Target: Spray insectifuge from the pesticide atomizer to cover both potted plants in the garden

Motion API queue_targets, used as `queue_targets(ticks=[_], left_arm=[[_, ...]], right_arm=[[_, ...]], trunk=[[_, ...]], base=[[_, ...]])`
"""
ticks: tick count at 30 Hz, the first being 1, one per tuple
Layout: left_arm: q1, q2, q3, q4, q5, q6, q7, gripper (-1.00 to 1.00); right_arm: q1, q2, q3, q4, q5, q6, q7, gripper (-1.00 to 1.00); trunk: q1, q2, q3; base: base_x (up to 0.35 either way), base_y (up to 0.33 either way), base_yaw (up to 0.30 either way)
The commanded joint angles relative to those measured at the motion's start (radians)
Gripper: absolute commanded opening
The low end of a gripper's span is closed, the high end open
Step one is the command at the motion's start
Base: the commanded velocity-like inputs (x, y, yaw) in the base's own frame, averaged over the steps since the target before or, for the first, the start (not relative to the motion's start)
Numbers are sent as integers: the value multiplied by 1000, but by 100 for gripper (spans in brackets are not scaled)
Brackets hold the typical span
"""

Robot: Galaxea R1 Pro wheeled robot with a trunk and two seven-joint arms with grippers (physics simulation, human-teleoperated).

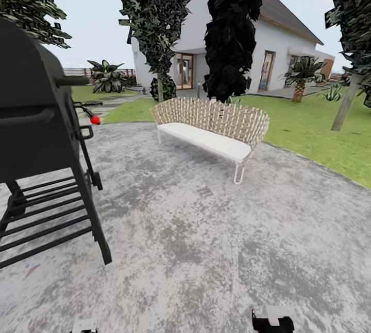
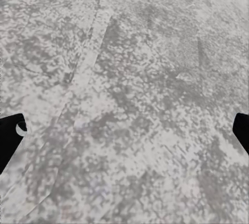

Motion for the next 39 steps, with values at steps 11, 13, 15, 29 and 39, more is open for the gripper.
queue_targets(ticks=[11, 13, 15, 29, 39], left_arm=[[3, 1, 10, 0, -8, -3, -4, -100], [8, 0, 10, 0, -9, -3, -4, -100], [9, 0, 10, -1, -9, -3, -4, -100], [10, 0, 10, -1, -10, -3, -4, -100], [10, 2, 10, -1, -9, -3, -4, -100]], right_arm=[[-1, 2, -6, 0, 8, -2, -5, 100], [-1, 2, -6, 0, 8, -2, -6, 100], [-1, 2, -6, 0, 8, -2, -6, 100], [-1, 2, -5, 0, 10, -2, -2, 100], [-1, 3, -4, 2, 13, -2, 0, 100]], trunk=[[0, 0, -1], [0, 0, -1], [0, 0, -1], [0, 0, -1], [0, 0, -1]], base=[[340, 54, 0], [340, 1, 0], [340, 0, 0], [316, -96, -138], [297, -183, -105]])
